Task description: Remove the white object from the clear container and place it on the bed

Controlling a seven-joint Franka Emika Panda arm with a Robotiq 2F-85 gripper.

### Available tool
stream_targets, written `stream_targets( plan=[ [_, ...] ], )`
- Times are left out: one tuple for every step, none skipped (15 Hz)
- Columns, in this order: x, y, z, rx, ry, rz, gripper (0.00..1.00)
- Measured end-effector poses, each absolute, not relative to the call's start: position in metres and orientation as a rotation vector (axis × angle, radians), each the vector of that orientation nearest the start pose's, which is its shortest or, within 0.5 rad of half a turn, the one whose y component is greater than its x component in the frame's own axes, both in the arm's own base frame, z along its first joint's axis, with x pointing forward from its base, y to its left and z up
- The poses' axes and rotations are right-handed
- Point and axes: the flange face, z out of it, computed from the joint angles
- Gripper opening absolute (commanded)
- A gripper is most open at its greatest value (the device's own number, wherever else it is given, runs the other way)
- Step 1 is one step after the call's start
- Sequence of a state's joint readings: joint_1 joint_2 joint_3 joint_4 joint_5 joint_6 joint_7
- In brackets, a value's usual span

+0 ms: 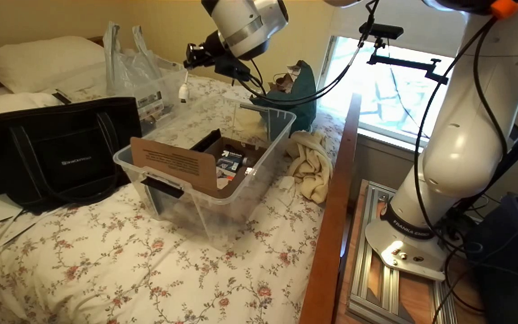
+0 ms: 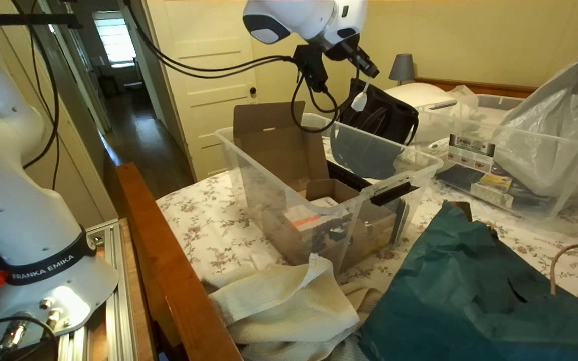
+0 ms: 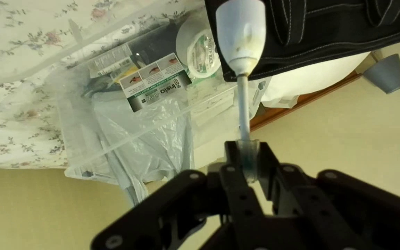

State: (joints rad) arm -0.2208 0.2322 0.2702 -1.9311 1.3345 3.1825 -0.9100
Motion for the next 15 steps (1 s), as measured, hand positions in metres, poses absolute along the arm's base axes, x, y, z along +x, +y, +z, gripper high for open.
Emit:
stream_targets(
  plan=[
    [0.623,-0.070,0.435,-2.504,0.557,-1.358,0.18],
    [0.626,-0.070,0.434,-2.502,0.559,-1.360,0.18],
    [0.627,-0.071,0.433,-2.501,0.561,-1.360,0.18],
    [0.628,-0.071,0.432,-2.501,0.562,-1.360,0.04],
    [0.628,-0.071,0.432,-2.501,0.563,-1.360,0.04],
    [0.628,-0.071,0.432,-2.502,0.562,-1.360,0.04],
    [0.628,-0.072,0.431,-2.505,0.562,-1.358,0.04],
    [0.628,-0.073,0.428,-2.509,0.565,-1.355,0.04],
    [0.629,-0.074,0.425,-2.516,0.570,-1.353,0.04],
    [0.631,-0.075,0.421,-2.523,0.577,-1.357,0.04],
    [0.635,-0.076,0.418,-2.529,0.581,-1.365,0.04],
    [0.640,-0.077,0.417,-2.533,0.577,-1.377,0.04],
    [0.646,-0.077,0.416,-2.535,0.570,-1.391,0.04],
    [0.652,-0.077,0.417,-2.536,0.558,-1.407,0.04],
    [0.657,-0.077,0.418,-2.536,0.543,-1.421,0.04]
  ],
)
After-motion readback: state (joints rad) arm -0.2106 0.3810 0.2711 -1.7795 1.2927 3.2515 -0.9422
